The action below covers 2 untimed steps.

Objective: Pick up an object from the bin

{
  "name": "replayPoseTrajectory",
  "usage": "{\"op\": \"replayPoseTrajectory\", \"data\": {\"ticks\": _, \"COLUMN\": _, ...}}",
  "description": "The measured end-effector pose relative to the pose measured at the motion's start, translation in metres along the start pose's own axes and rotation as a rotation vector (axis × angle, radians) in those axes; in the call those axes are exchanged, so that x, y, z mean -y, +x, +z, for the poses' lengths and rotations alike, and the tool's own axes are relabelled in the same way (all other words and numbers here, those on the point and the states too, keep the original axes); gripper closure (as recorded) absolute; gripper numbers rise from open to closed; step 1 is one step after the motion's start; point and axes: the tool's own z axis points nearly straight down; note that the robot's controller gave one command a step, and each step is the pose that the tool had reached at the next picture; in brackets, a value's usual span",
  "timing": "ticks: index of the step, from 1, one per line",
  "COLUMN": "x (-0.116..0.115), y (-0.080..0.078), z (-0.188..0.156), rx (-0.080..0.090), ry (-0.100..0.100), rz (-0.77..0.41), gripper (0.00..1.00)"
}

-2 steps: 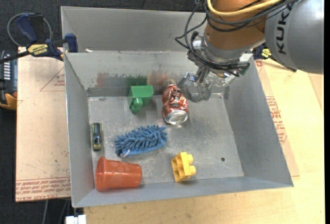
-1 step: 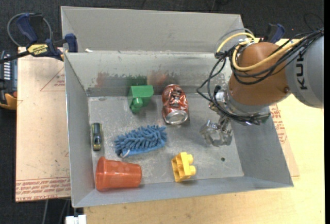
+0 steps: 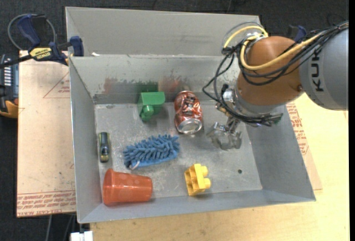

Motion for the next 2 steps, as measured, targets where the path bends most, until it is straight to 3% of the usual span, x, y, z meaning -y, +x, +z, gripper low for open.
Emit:
{"op": "replayPoseTrajectory", "data": {"ticks": 1, "x": 0.07, "y": -0.03, "z": -0.125, "rx": 0.002, "ry": 0.003, "rz": -0.243, "gripper": 1.0}}
{"op": "replayPoseTrajectory", "data": {"ticks": 2, "x": 0.061, "y": 0.001, "z": -0.03, "rx": 0.011, "ry": -0.007, "rz": -0.271, "gripper": 1.0}}
